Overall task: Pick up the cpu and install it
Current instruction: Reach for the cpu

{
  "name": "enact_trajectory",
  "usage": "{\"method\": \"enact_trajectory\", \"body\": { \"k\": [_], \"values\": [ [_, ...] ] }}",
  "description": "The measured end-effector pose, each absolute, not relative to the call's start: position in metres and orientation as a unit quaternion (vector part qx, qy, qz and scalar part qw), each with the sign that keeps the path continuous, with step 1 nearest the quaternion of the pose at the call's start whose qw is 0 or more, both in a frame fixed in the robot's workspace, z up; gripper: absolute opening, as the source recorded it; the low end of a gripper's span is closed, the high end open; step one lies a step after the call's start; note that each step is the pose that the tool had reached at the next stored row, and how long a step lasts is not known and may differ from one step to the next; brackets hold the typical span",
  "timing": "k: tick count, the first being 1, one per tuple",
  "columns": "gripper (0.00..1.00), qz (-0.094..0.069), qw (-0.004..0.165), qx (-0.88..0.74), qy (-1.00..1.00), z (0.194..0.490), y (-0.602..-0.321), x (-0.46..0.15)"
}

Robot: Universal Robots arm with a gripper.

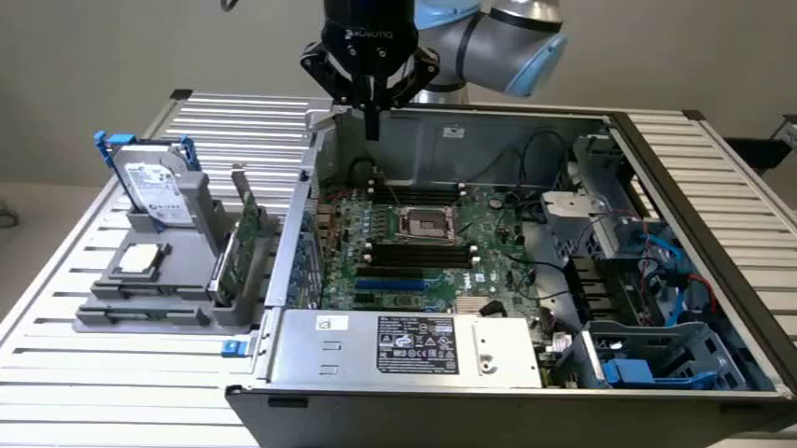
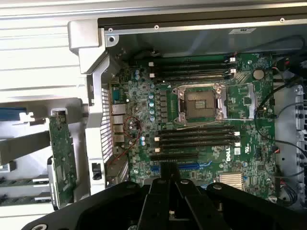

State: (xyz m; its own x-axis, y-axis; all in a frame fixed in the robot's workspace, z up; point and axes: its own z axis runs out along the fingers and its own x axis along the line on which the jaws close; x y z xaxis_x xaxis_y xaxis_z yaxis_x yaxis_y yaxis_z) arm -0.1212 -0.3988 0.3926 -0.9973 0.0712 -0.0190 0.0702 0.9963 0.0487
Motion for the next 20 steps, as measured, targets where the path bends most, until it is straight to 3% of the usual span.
{"method": "enact_trajectory", "body": {
  "k": [20],
  "values": [
    [0.11, 0.024, 0.011, 0.035, 0.999, 0.393, -0.399, -0.148]
  ]
}}
